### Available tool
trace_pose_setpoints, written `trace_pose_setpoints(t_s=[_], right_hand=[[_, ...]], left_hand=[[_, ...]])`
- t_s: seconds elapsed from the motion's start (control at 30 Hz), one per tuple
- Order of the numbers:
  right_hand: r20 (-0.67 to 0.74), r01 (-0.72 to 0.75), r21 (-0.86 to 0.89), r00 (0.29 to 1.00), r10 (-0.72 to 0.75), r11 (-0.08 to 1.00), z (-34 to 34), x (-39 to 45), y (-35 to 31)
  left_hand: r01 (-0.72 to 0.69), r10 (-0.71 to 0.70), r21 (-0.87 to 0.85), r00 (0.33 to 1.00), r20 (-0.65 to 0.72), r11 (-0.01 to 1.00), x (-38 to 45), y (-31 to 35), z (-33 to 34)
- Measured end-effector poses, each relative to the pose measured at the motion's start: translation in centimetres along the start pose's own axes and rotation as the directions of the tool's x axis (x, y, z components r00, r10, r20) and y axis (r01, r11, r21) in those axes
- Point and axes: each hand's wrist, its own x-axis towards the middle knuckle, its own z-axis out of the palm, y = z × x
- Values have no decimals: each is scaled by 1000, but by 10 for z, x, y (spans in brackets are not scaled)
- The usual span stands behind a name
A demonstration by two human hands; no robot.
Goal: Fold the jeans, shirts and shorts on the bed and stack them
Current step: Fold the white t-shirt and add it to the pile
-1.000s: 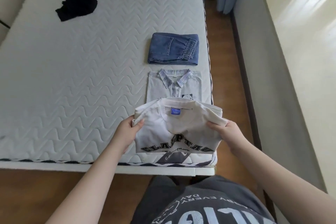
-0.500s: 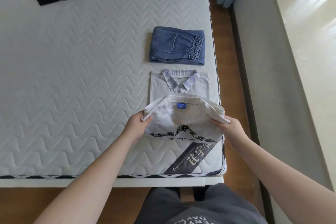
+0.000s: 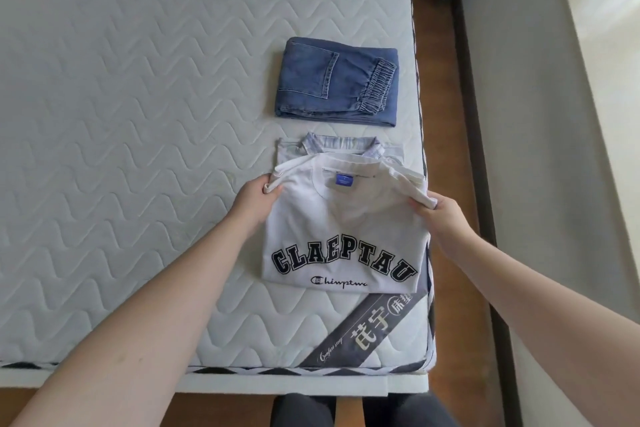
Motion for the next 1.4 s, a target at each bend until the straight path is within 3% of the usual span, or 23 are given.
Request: trace_pose_setpoints(t_s=[0.27, 0.53, 0.77, 1.0, 1.23, 1.4], right_hand=[[-77, 24, 81, 997, -17, 996, 1, 78, 16], [-68, 35, 23, 997, -34, 999, 9, 131, 28], [-129, 87, 54, 988, -80, 995, 11, 148, 35], [-78, 162, 113, 985, -154, 980, 2, 163, 33], [-165, 38, 78, 986, -24, 996, 13, 214, 43], [-174, -89, -18, 981, 85, 996, 11, 211, 62]], left_hand=[[-18, 22, -37, 992, 122, 999, 79, -16, -9], [6, -6, -2, 981, 195, 1000, 138, -41, 3], [7, -4, -152, 1000, 16, 988, 158, -56, 18], [-11, 20, -310, 999, 27, 951, 169, -62, 10], [6, -43, -209, 984, -173, 978, 212, -70, 36], [198, -230, -213, 963, -141, 957, 210, -86, 54]])
